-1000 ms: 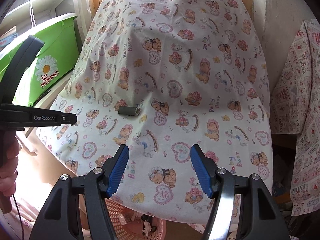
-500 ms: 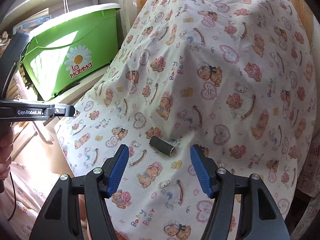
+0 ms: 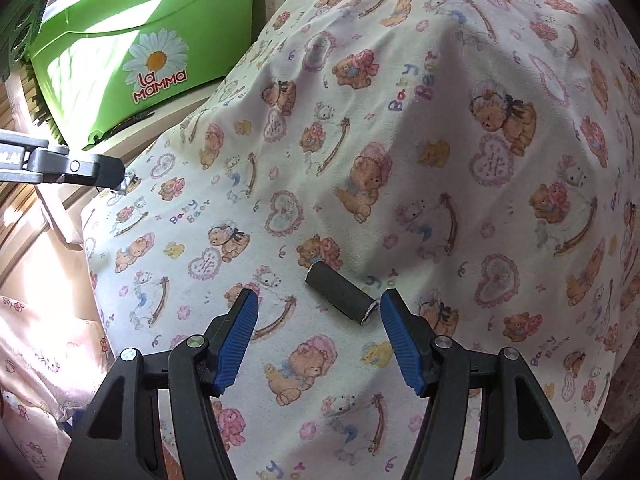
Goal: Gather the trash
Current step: 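Close the right tool on the black cylinder while the left tool holds the clip, then carry the clip in the left tool while the right tool carries the cylinder to the basket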
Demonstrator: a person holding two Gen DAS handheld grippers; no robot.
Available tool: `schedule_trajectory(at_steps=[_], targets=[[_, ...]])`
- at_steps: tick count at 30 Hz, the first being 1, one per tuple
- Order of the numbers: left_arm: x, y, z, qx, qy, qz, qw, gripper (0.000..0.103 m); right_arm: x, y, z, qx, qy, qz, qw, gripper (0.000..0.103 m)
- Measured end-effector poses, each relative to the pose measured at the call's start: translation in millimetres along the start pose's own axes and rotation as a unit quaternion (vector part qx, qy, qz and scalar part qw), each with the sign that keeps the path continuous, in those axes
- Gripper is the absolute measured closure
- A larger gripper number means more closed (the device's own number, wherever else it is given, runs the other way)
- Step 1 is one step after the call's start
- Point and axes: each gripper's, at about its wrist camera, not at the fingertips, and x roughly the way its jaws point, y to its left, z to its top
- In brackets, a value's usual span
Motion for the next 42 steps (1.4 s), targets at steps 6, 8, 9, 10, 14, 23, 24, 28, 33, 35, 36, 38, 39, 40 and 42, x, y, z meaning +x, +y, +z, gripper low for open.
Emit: schedule_trajectory(at_steps=[6,8,9,10,14,23,24,28,33,35,36,38,39,40,42], targets=[[6.9,2.2,-1.2,-0.005,0.012,-0.001,0.9999,0.089,17.3,-1.7,-0.7,-0.003,0.023,-0.027,0.999,0.062],[6.8,2.1,-1.4,-0.004,0.011,-0.001,0.9999,0.089,19.1,1.5,-1.2,-0.008,0.025,-0.030,0.999,0.069],[6.6,2.2,-1.7,-0.005,0.011,-0.002,0.9999,0.089,19.0,3.0,-1.5,-0.010,0.025,-0.027,0.999,0.073],[6.2,2.5,-2.0,-0.005,0.011,-0.002,0.9999,0.089,18.8,4.4,-1.5,-0.012,0.026,-0.022,0.999,0.082],[5.0,5.1,-3.1,-0.007,0.010,-0.003,0.9999,0.089,11.5,8.7,-3.4,-0.001,0.024,0.007,1.000,0.090],[1.3,12.2,-5.0,-0.011,0.005,0.004,0.9999,0.089,-6.9,8.8,-14.9,0.085,0.043,0.034,0.995,0.091],[0.8,12.8,-5.1,-0.012,0.005,0.004,0.9999,0.089,-9.3,9.5,-18.7,0.090,0.050,0.030,0.994,0.091],[-1.4,15.3,-5.3,-0.012,0.004,0.001,0.9999,0.089,-20.3,17.9,-28.7,0.082,0.054,0.026,0.995,0.091],[-3.1,15.1,-6.1,-0.011,0.001,0.001,0.9999,0.089,-22.9,20.4,-29.6,0.085,0.054,0.071,0.992,0.089],[-3.3,14.7,-6.6,-0.009,0.003,-0.001,1.0000,0.089,-23.8,23.6,-28.9,0.077,0.046,0.065,0.994,0.084],[-3.5,14.3,-7.0,-0.008,0.003,0.000,1.0000,0.089,-23.9,25.6,-28.2,0.070,0.043,0.063,0.995,0.081],[-3.6,13.6,-7.8,-0.007,0.003,0.000,1.0000,0.089,-24.3,30.2,-26.6,0.055,0.033,0.063,0.996,0.064],[-3.7,13.6,-7.9,-0.007,0.003,0.000,1.0000,0.089,-25.1,32.9,-25.6,0.045,0.029,0.065,0.996,0.060],[-3.5,13.5,-8.1,-0.007,0.003,0.000,1.0000,0.089,-25.1,36.3,-24.1,0.034,0.027,0.066,0.997,0.058],[-3.1,14.1,-8.1,-0.009,0.004,0.000,1.0000,0.089,-23.9,43.4,-22.4,0.010,0.026,0.063,0.998,0.058]])
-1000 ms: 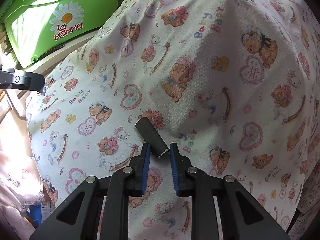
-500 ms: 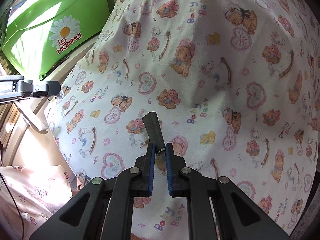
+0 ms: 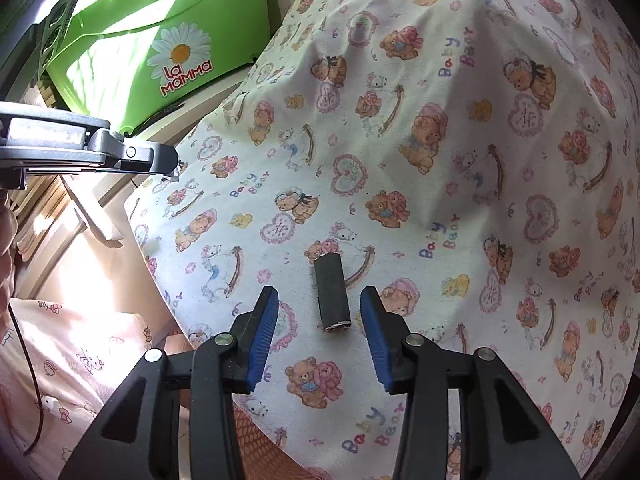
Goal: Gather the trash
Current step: 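Carry the clip in the left tool while the right tool carries the cylinder to the basket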
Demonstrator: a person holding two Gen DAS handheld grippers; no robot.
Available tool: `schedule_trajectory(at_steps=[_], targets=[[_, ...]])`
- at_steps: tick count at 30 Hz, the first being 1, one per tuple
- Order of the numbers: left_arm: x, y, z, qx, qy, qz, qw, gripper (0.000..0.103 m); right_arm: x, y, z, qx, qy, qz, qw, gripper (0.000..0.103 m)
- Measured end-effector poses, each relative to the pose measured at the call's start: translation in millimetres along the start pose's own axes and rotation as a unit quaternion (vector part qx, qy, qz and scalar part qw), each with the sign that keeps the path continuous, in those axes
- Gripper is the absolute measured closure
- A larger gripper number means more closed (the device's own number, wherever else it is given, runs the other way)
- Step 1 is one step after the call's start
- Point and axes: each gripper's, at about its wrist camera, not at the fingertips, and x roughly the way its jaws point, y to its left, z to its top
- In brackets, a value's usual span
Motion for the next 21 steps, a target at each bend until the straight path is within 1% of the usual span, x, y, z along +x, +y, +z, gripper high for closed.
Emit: schedule_trajectory(at_steps=[2,6,8,12,14,15,17,21], targets=[[0.8,0.9,0.3,-0.002,0.001,0.001,1.0000,0.089,5.9,2.6,0.2,-0.007,0.004,-0.013,1.000,0.058],[1.3,3.0,1.2,-0.006,0.001,0.003,1.0000,0.089,18.4,0.1,1.4,0.001,0.018,-0.016,1.000,0.059],[0.9,3.8,0.6,-0.007,0.001,0.002,1.0000,0.089,19.4,0.9,1.9,-0.005,0.017,-0.023,1.000,0.067],[0.9,3.5,-0.6,-0.003,0.001,0.002,1.0000,0.089,22.2,-0.4,0.7,-0.004,0.025,-0.031,0.999,0.074],[1.3,2.9,-1.6,-0.002,0.001,0.003,1.0000,0.089,22.3,-0.7,-0.1,-0.001,0.026,-0.034,0.999,0.084],[1.8,2.3,-2.2,-0.001,0.002,0.004,1.0000,0.089,21.7,-0.7,-0.3,-0.002,0.026,-0.036,0.999,0.087],[3.8,0.9,-3.8,0.002,0.004,0.005,1.0000,0.089,19.6,-0.7,-0.8,-0.004,0.023,-0.037,0.999,0.089],[6.4,-1.3,-7.1,0.005,0.008,0.007,0.9999,0.089,8.4,-4.0,-2.2,0.001,0.005,-0.041,0.999,0.090]])
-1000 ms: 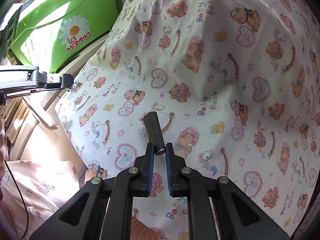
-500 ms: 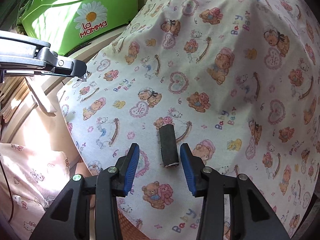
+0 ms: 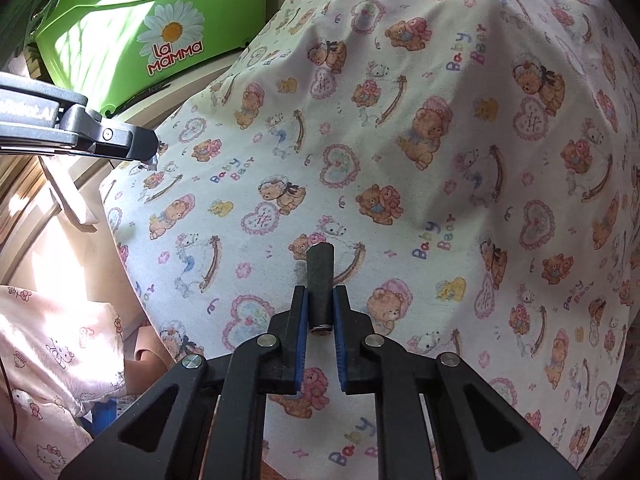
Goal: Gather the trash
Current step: 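Carry the clip in the left tool while the right tool carries the cylinder to the basket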
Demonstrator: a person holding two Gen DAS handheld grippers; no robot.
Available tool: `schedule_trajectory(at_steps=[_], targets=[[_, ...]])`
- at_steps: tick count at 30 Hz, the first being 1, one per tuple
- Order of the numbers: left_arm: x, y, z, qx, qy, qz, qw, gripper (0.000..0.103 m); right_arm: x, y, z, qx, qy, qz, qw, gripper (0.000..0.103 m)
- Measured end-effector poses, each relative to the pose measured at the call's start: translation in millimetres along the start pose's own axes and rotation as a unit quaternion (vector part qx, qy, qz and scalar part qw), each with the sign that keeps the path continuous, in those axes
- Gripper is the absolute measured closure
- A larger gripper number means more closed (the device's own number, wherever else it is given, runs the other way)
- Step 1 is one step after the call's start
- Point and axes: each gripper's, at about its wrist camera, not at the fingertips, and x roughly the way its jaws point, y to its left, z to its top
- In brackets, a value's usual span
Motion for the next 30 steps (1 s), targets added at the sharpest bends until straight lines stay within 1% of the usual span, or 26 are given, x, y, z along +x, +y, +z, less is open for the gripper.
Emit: schedule_trajectory(at_steps=[5,11,15,19,23,26,30], targets=[[1.4,-3.0,-4.7,0.002,0.000,0.004,1.0000,0.089,-12.4,-12.3,-0.8,0.041,-0.009,0.010,0.999,0.090],[11.2,-8.1,-14.2,0.008,0.016,0.005,0.9998,0.089,-28.3,-18.2,-0.9,0.057,-0.025,0.010,0.998,0.090],[11.6,-12.1,-21.6,0.015,0.015,0.010,0.9997,0.089,-38.0,-19.6,-1.0,0.070,-0.035,0.011,0.997,0.090],[13.1,-20.9,-32.2,0.035,0.016,0.017,0.9991,0.089,-46.5,-17.3,-4.8,0.072,-0.042,0.010,0.996,0.090],[9.2,-27.5,-42.3,0.050,0.008,0.024,0.9985,0.089,-54.4,-13.0,-13.1,0.067,-0.046,0.003,0.997,0.090],[5.3,-29.9,-50.9,0.060,0.002,0.031,0.9977,0.089,-63.0,-9.9,-21.4,0.066,-0.051,0.007,0.996,0.090],[5.2,-28.7,-64.8,0.060,0.016,0.023,0.9978,0.089,-75.7,-3.9,-34.7,0.070,-0.056,0.017,0.996,0.090]])
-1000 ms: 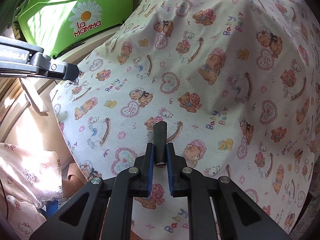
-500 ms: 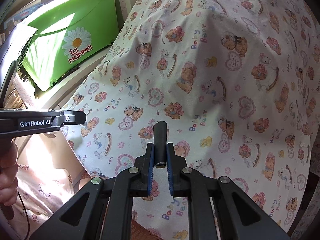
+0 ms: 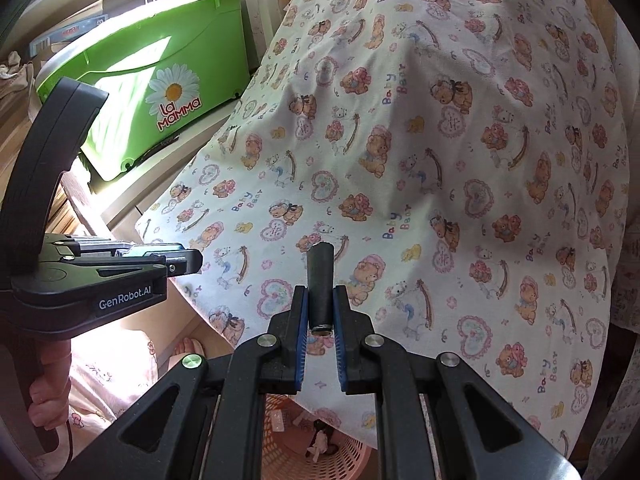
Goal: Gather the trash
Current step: 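Carry the clip in the left tool while the right tool carries the cylinder to the basket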
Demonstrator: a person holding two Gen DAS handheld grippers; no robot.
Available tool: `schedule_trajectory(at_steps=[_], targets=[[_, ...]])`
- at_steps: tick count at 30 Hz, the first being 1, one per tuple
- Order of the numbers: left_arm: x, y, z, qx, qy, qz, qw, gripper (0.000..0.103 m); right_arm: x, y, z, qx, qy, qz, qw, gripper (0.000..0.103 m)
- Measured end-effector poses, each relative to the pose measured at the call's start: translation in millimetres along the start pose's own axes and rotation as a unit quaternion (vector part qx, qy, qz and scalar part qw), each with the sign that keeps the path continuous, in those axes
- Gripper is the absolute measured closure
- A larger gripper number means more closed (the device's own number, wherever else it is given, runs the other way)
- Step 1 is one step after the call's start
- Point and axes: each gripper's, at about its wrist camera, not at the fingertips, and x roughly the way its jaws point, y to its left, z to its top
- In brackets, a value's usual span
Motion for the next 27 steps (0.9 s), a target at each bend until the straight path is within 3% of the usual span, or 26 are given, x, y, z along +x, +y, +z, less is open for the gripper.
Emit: schedule_trajectory(at_steps=[17,27], targets=[[-10.9,-5.2,-69.7,0.008,0.027,-0.042,0.9987,0.089,-45.6,13.6,-61.0,0.031,0.000,0.031,0.999,0.090],[10.6,-11.6,-83.8,0.028,0.057,-0.019,0.9978,0.089,-44.4,15.4,-77.2,0.045,0.025,0.030,0.998,0.090]])
